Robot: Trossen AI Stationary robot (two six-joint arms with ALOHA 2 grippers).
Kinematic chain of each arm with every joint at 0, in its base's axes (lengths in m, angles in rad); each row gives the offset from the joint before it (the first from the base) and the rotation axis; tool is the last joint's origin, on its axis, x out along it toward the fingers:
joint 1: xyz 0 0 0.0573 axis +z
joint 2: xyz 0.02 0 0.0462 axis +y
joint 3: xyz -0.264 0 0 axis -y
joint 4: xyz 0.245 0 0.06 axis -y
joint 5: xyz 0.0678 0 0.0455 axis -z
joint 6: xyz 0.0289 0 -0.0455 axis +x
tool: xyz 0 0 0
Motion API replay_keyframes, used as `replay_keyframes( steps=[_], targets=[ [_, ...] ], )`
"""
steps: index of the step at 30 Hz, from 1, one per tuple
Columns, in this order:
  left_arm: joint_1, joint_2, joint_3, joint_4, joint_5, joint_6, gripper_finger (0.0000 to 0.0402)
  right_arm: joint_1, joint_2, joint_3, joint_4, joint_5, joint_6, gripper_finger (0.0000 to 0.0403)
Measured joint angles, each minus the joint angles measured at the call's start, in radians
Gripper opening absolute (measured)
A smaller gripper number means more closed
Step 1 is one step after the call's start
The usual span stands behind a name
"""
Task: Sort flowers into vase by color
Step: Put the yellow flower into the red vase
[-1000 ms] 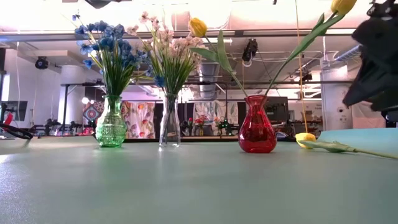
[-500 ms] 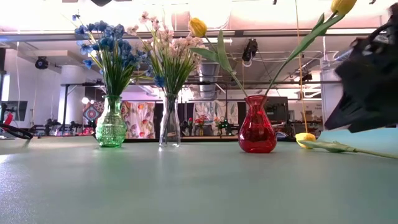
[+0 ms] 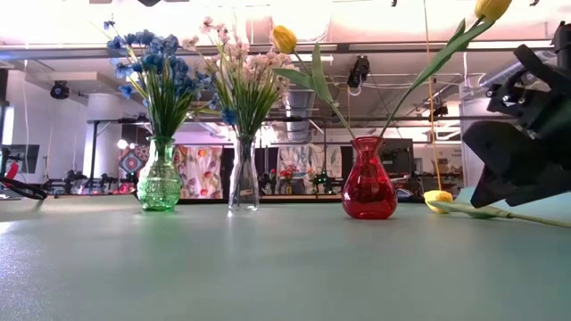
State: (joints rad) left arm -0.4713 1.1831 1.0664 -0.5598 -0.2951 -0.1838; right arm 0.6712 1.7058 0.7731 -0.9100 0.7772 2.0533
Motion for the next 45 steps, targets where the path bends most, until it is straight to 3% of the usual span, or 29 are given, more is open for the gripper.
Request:
replay_keyframes(
  steps=[28, 45],
  targets=[
    [0.002, 0.000, 0.000, -0.001, -0.014, 0.026, 0.0256, 0.000, -0.002, -0.084, 0.188, 0.003, -0.133, 0.0140],
    [0.002, 0.000, 0.000, -0.002, -0.014, 0.026, 0.0256, 0.000, -0.038, -0.075, 0.207, -0.040, -0.163, 0.0030]
  ],
)
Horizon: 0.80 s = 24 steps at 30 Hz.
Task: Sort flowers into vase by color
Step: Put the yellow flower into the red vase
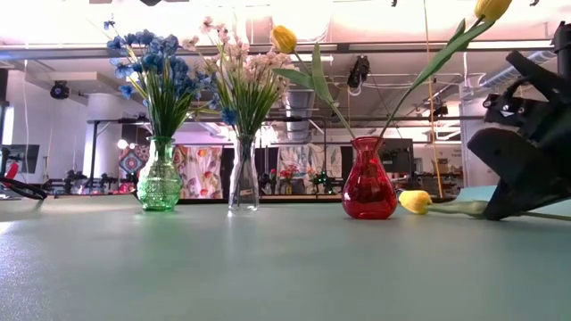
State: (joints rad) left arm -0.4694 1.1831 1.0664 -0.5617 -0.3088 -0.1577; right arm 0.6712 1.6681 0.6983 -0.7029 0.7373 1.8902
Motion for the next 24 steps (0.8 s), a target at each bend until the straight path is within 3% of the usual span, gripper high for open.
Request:
replay_keyframes(
  steps=[7, 16, 24],
  targets=[
    [0.000, 0.000, 0.000, 0.005, 0.000, -0.001, 0.0256, 0.001, -0.101, -0.001, 0.005, -0.045, -0.021, 0.0024],
    [0.000, 0.000, -0.001, 0.056, 0.000, 0.028, 0.0256, 0.036, -0.311, 0.036, -0.001, -0.204, -0.081, 0.0023],
    [0.000, 0.000, -0.002, 0.083, 0.002, 0.091, 0.0256, 0.139, -0.436, 0.146, 0.049, -0.240, -0.252, 0.0023]
  ],
)
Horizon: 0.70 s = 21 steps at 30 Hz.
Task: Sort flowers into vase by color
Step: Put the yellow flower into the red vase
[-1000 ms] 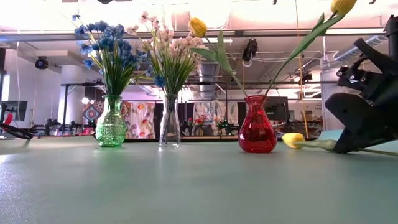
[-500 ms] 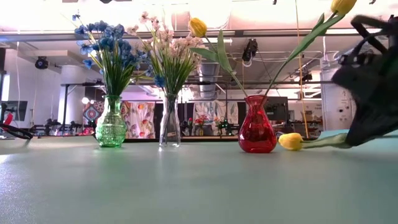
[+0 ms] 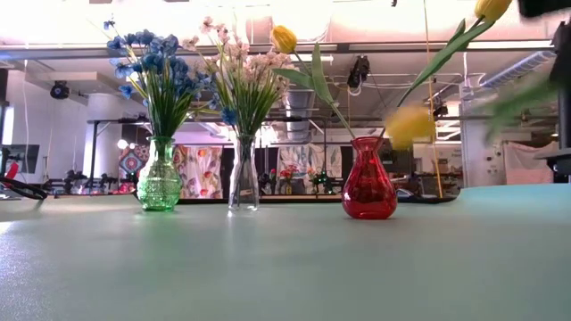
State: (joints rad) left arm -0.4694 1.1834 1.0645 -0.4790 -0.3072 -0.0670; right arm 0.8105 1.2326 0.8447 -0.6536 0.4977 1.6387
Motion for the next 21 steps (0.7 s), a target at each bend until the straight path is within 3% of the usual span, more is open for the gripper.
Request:
replay_keyframes(
  steps=[3, 9, 12, 17, 21],
  targets=[
    [0.000, 0.007, -0.004, 0.042, 0.001, 0.047, 0.0256, 0.040, -0.008, 0.020, 0.134, 0.091, -0.141, 0.0023],
    [0.000, 0.043, -0.038, 0.221, 0.002, 0.174, 0.0256, 0.057, 0.039, 0.015, 0.490, 0.450, -0.553, 0.0023],
    [0.000, 0.070, -0.067, 0.363, 0.003, 0.228, 0.0256, 0.030, 0.085, 0.014, 0.702, 0.566, -0.797, 0.0023],
    [0.000, 0.138, -0.080, 0.529, 0.003, 0.275, 0.0256, -0.050, 0.187, 0.014, 1.138, 0.577, -1.196, 0.0023],
    [0.003, 0.194, -0.080, 0.618, 0.003, 0.277, 0.0256, -0.103, 0.277, 0.013, 1.580, 0.485, -1.555, 0.0023]
  ],
)
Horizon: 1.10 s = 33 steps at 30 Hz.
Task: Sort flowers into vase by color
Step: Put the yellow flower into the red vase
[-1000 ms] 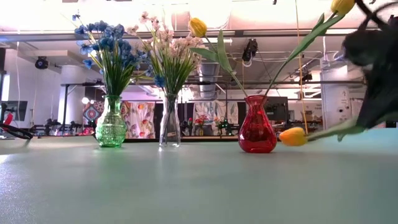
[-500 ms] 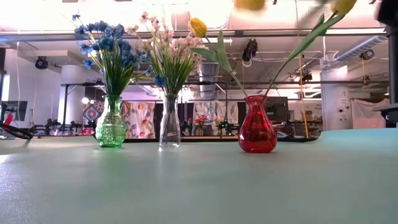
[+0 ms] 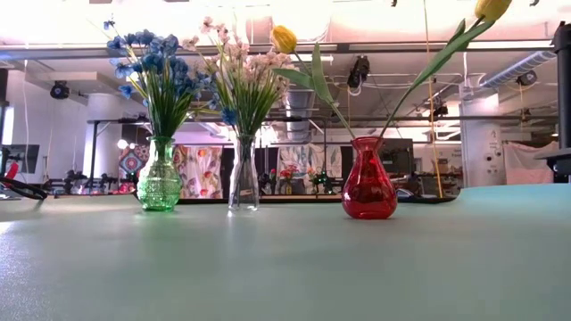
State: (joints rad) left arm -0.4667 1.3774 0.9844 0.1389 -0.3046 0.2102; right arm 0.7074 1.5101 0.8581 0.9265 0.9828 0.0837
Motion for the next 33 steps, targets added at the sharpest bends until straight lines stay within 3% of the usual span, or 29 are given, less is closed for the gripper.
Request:
replay_keyframes(
  steps=[4, 7, 12, 17, 23, 29, 33],
  targets=[
    [0.001, 0.049, 0.000, 0.123, 0.000, 0.012, 0.0256, -0.039, 0.096, 0.000, 0.434, -0.175, -0.318, 0.0023],
    [0.008, 0.080, 0.000, 0.237, 0.003, 0.021, 0.0256, -0.068, 0.163, 0.000, 0.644, -0.326, -0.489, 0.0022],
    [0.042, 0.141, 0.000, 0.411, 0.092, -0.008, 0.0256, -0.132, 0.210, 0.062, 0.645, -0.461, -0.562, 0.0022],
    [0.079, 0.194, 0.001, 0.506, 0.237, -0.088, 0.0256, -0.158, 0.229, 0.113, 0.638, -0.464, -0.599, 0.0022],
    [0.106, 0.241, 0.002, 0.599, 0.245, -0.122, 0.0247, -0.177, 0.227, 0.138, 0.626, -0.471, -0.630, 0.0022],
    [0.134, 0.257, 0.018, 0.632, 0.245, -0.119, 0.0201, -0.192, 0.227, 0.146, 0.613, -0.471, -0.630, 0.0022],
    [0.138, 0.256, 0.019, 0.623, 0.245, -0.119, 0.0141, -0.193, 0.227, 0.146, 0.611, -0.470, -0.637, 0.0022]
  ],
)
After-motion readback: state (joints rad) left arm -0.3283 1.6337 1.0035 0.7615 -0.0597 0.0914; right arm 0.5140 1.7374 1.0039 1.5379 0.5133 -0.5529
